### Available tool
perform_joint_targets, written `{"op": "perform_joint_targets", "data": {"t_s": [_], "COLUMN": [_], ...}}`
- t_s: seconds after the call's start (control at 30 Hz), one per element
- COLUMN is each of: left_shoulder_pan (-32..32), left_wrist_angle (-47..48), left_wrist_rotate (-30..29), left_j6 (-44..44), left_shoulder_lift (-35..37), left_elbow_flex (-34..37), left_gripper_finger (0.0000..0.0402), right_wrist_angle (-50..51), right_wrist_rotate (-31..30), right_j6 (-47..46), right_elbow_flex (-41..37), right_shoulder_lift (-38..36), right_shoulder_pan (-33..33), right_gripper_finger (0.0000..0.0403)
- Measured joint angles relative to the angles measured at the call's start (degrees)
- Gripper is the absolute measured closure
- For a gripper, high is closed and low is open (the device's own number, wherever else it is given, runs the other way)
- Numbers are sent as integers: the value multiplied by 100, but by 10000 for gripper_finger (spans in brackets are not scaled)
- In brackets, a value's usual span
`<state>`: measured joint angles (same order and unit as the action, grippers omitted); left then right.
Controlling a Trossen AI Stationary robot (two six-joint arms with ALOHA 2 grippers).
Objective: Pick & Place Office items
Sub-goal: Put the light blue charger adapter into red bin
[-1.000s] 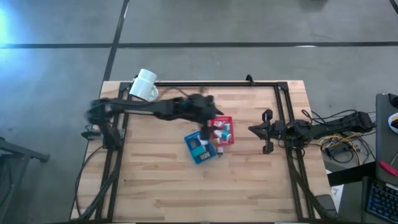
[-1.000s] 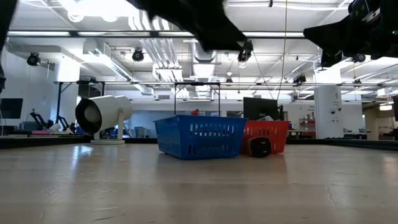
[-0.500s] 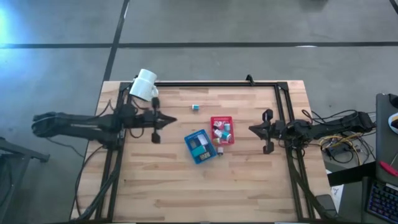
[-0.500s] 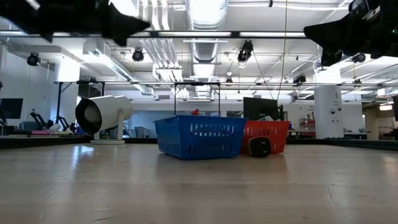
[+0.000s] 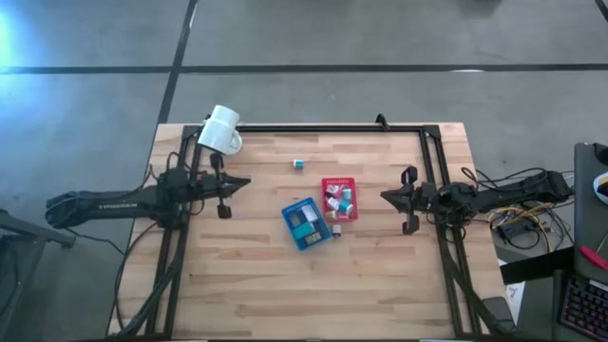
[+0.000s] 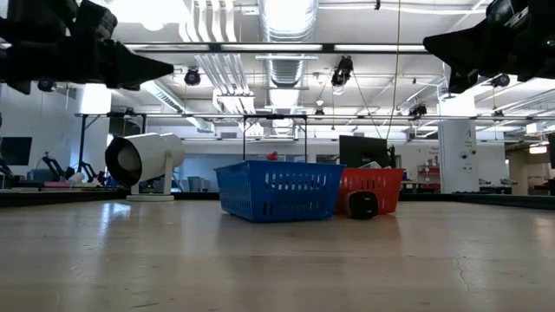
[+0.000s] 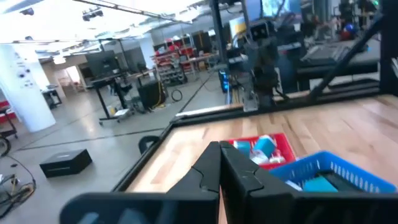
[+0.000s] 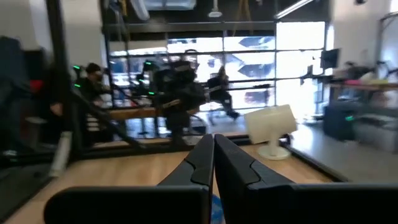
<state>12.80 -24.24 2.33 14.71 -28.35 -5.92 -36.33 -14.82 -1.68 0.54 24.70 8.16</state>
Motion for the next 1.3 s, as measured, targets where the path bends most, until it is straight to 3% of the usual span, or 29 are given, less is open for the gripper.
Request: {"op": "perform_joint_targets", "data": {"t_s": [0.17, 0.4, 0.67, 1.17, 1.23, 1.3], "left_shoulder_pan": [18, 63, 64, 70, 68, 76], "left_wrist_angle": [301, 299, 376, 348, 207, 336], "left_wrist_rotate": [53, 131, 137, 135, -451, -1646], "left_j6": [100, 41, 80, 73, -217, -779], "left_shoulder_lift": [504, 1036, 1094, 1090, 1053, 919], "left_elbow_flex": [224, 433, 436, 436, 386, 94], "left_gripper_finger": [396, 399, 399, 399, 399, 400], "right_wrist_angle": [505, 1153, 2018, 1984, 1984, 1984], "right_wrist_rotate": [-651, -301, -288, -313, -314, -315], "right_j6": [201, 194, 285, 182, 182, 174], "right_elbow_flex": [0, 0, 0, 0, 0, 0], "right_shoulder_lift": [-175, -724, -1034, -995, -991, -987], "right_shoulder_pan": [-36, -130, -159, -159, -158, -158], "right_gripper_finger": [394, 394, 394, 394, 394, 394]}}
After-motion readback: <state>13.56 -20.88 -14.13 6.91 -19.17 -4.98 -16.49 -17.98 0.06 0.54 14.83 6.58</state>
